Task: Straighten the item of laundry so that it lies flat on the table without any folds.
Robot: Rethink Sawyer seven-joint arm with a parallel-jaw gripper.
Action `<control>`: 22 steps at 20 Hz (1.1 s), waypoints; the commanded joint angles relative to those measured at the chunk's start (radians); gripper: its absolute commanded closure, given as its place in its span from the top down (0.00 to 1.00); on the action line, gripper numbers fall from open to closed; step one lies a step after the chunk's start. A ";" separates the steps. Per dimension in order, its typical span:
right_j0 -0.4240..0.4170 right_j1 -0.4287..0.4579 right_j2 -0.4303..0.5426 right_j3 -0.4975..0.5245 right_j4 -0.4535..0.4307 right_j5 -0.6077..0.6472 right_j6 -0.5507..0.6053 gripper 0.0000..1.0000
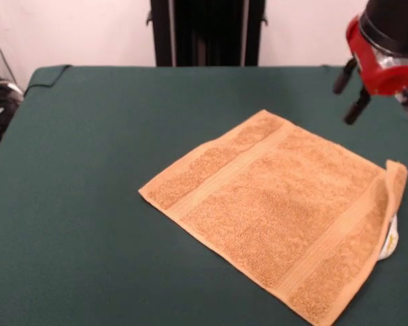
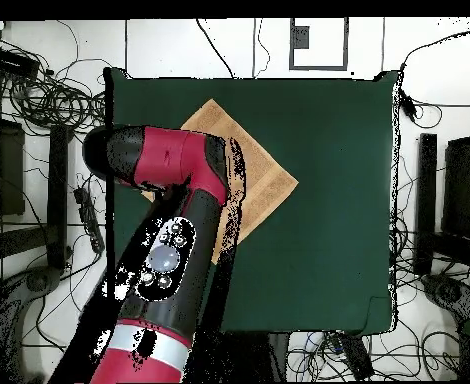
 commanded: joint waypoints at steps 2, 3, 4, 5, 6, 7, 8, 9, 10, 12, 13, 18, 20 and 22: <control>-0.241 -0.261 0.492 0.461 -0.159 -0.642 -0.734 1.00; -0.228 -0.260 0.470 0.437 -0.207 -0.614 -0.703 1.00; -0.215 -0.260 0.448 0.414 -0.255 -0.586 -0.671 1.00; -0.224 -0.262 0.445 0.402 -0.289 -0.562 -0.675 1.00; -0.232 -0.265 0.441 0.390 -0.323 -0.537 -0.679 1.00; -0.241 -0.267 0.438 0.378 -0.357 -0.512 -0.683 1.00; -0.258 -0.278 0.442 0.379 -0.381 -0.488 -0.705 1.00; -0.275 -0.289 0.446 0.381 -0.405 -0.463 -0.727 1.00; -0.287 -0.297 0.453 0.383 -0.420 -0.455 -0.734 1.00; -0.311 -0.311 0.462 0.388 -0.439 -0.417 -0.738 1.00; -0.322 -0.319 0.465 0.391 -0.443 -0.389 -0.734 1.00; -0.290 -0.293 0.505 0.412 -0.415 -0.441 -0.582 1.00; -0.277 -0.288 0.512 0.410 -0.400 -0.446 -0.541 1.00; -0.277 -0.288 0.522 0.406 -0.388 -0.434 -0.533 1.00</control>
